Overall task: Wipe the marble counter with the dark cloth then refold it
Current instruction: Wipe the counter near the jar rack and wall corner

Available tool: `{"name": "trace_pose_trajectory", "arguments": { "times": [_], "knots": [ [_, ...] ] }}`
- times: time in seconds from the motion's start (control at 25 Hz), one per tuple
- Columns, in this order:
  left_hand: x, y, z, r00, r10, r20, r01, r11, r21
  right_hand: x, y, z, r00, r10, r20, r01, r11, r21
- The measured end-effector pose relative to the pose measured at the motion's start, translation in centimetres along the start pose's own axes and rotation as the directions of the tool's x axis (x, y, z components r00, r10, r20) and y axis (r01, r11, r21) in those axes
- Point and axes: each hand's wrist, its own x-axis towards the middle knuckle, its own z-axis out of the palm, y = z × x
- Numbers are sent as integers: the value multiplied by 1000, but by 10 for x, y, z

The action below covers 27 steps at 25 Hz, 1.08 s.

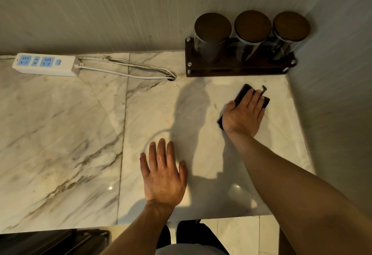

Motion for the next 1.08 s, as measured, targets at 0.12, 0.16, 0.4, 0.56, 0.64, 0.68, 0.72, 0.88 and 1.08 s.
{"name": "trace_pose_trajectory", "arguments": {
  "times": [0.12,0.16,0.4,0.56,0.64,0.68,0.72,0.88,1.08],
  "knots": [
    [-1,0,0,1000,4,-4,-4,1000,0,-15,8,-3,1000,22,3,-22,1000,6],
    [-1,0,-1,1000,10,-5,-10,1000,3,-21,11,-3,1000,30,6,-30,1000,5],
    [-2,-2,-2,999,38,-26,-39,999,-31,-63,34,-6,998,65,-15,-65,998,-20],
    [-3,-4,-2,999,43,-2,-43,999,-19,-95,54,-10,997,71,-19,-71,997,-11],
    [-2,-4,0,999,36,9,-35,999,-40,-112,63,-11,998,62,-19,-63,998,-11],
    [-2,-4,-1,1000,28,12,-28,999,-46,-119,68,-12,998,53,-16,-53,998,-14],
    [-2,-3,-1,1000,22,15,-21,999,-42,-126,73,-13,999,41,-13,-42,999,-15],
    [-3,-1,-4,999,38,11,-37,999,-38,-149,94,-18,1000,-9,26,10,1000,-25],
    [-5,6,-13,990,55,-131,-70,991,-111,-160,124,-29,965,-231,125,243,966,-86]
  ]
}}
